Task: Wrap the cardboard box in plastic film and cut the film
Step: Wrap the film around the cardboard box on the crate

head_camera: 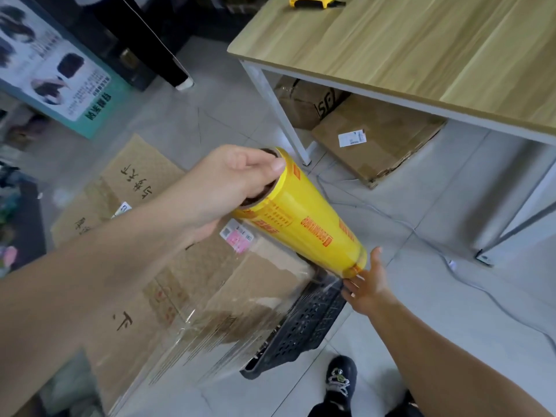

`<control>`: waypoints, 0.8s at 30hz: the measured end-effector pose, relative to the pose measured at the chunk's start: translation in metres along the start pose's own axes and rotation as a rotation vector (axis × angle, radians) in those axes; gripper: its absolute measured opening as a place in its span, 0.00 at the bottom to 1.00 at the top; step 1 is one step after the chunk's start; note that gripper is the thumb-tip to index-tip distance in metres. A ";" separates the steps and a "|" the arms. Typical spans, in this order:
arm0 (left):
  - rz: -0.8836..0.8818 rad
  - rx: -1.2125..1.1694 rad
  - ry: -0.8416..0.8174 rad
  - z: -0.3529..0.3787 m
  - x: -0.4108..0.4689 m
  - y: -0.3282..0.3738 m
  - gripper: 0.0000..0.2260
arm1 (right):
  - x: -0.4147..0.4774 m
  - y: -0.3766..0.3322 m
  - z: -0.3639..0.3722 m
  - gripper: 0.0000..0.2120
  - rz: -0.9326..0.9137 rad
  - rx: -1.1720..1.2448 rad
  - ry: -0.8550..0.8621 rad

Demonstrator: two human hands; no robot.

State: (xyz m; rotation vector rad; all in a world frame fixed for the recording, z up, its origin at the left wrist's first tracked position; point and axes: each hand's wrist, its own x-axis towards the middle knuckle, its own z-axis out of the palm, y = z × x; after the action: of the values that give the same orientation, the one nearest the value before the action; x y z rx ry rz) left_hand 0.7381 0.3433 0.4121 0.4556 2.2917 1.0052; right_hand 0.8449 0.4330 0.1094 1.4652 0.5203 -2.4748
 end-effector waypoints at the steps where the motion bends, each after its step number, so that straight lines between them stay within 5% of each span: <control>1: -0.019 -0.007 0.042 0.001 0.003 0.000 0.11 | 0.000 -0.003 0.000 0.39 0.000 -0.016 -0.002; 19: -0.113 -0.001 0.134 0.005 0.046 0.016 0.16 | 0.043 -0.054 0.036 0.45 0.152 -0.131 -0.066; 24: -0.008 0.282 0.197 -0.016 0.068 0.007 0.25 | 0.062 -0.066 0.063 0.42 0.166 -0.210 -0.066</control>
State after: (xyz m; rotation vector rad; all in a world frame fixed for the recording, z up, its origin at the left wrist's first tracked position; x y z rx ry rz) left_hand 0.6761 0.3742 0.4005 0.4784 2.6255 0.7534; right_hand 0.7411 0.4674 0.0954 1.2867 0.6001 -2.2561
